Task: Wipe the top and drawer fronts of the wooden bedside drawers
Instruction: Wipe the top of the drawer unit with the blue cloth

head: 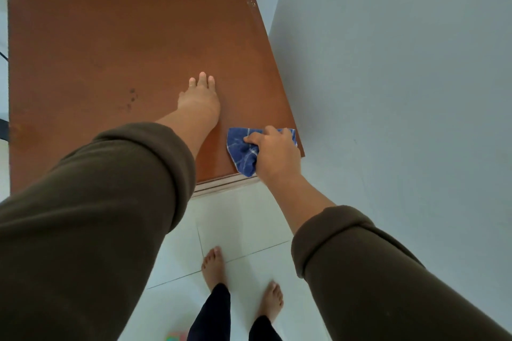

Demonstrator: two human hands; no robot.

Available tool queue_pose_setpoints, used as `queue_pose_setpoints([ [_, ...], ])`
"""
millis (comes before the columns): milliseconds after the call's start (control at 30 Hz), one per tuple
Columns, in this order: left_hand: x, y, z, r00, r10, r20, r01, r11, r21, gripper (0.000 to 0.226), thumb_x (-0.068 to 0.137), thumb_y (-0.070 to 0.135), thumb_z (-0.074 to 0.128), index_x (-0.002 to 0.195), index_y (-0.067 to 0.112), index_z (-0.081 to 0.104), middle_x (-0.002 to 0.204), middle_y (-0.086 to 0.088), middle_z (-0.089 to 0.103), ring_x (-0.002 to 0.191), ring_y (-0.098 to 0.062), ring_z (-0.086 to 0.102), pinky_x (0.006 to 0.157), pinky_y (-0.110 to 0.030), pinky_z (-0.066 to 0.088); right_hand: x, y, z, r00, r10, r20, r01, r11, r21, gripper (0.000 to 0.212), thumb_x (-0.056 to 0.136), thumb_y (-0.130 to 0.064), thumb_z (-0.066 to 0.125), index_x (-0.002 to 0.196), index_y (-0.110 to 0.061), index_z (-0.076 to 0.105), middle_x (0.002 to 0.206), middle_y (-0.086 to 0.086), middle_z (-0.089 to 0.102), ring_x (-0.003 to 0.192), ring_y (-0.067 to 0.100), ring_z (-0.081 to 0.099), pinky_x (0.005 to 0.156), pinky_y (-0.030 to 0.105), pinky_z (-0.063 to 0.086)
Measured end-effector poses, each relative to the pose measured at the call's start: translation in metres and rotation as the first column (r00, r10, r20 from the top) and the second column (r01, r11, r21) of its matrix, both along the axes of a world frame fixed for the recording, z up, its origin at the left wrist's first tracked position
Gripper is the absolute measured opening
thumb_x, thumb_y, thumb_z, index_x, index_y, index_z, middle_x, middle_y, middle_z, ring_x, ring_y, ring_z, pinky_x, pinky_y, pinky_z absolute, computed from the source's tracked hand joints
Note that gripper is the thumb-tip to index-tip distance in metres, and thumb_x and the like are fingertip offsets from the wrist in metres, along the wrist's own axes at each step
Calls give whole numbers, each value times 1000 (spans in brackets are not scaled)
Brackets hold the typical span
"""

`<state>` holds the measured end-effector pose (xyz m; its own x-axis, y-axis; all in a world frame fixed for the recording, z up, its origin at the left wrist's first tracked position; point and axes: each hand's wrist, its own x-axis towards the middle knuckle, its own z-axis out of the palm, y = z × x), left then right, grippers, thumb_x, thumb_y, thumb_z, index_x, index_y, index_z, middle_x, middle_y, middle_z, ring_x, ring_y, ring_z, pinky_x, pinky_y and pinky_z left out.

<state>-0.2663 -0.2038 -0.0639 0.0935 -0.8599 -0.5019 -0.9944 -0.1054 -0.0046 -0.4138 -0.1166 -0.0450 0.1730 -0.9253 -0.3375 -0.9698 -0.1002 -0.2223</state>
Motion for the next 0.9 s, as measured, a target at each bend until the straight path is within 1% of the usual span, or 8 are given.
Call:
queue_pose_setpoints([
  [133,-7,12,0,1000,7,16,-8,1000,16,71,94,-9,30,152,9,-6,160,-4,-11,148,-27,0,115,-45,21,-11,26,1,1000,1,0,-1,1000,24,44,89,-21,61,132,-29,54,122,3,54,116,29,43,77,36,51],
  [367,-13,46,-6,1000,-22,17,21,997,73,73,96,0,40,152,10,-5,160,-5,-9,147,-29,8,115,-45,27,-34,60,1,997,63,44,-64,998,14,32,93,-18,52,123,-21,62,114,5,62,103,25,59,79,29,49],
  [433,-10,48,-3,998,-48,41,44,995,86,69,97,6,43,153,11,3,160,-7,1,144,-32,20,111,-44,33,-40,54,9,995,84,49,-83,996,-21,33,94,-19,49,124,-21,62,112,5,62,103,25,59,78,28,46],
  [533,-6,46,10,997,-64,32,62,996,58,51,97,13,44,147,11,31,151,-9,33,130,-32,43,101,-42,43,-43,28,29,992,96,77,-88,992,-95,34,93,-18,51,125,-24,63,109,8,63,101,28,59,78,29,46],
  [600,-3,43,17,999,-53,4,53,999,-6,45,97,14,44,142,12,39,145,-8,41,126,-32,47,100,-43,45,-40,5,42,992,81,92,-69,988,-135,32,93,-20,52,123,-25,64,108,9,63,101,28,59,81,31,48],
  [700,3,35,26,998,-50,-36,48,996,-73,50,97,12,44,146,13,33,152,-4,32,134,-30,38,105,-43,40,-30,-27,55,990,29,136,-5,984,-178,27,95,-21,51,118,-21,67,107,10,65,100,31,61,84,37,52],
  [800,13,19,33,998,-42,-41,40,998,-54,56,99,12,42,151,14,22,158,-1,18,143,-26,25,111,-42,32,-18,-57,65,985,-16,172,50,980,-195,27,96,-17,49,116,-18,67,110,12,64,103,32,60,87,39,51],
  [900,21,0,35,998,-41,-40,41,999,-15,59,100,16,39,153,15,13,161,1,7,147,-24,13,115,-42,25,-9,-87,72,992,16,125,10,979,-205,39,94,-6,43,124,-22,62,123,8,58,112,29,55,90,35,44],
])
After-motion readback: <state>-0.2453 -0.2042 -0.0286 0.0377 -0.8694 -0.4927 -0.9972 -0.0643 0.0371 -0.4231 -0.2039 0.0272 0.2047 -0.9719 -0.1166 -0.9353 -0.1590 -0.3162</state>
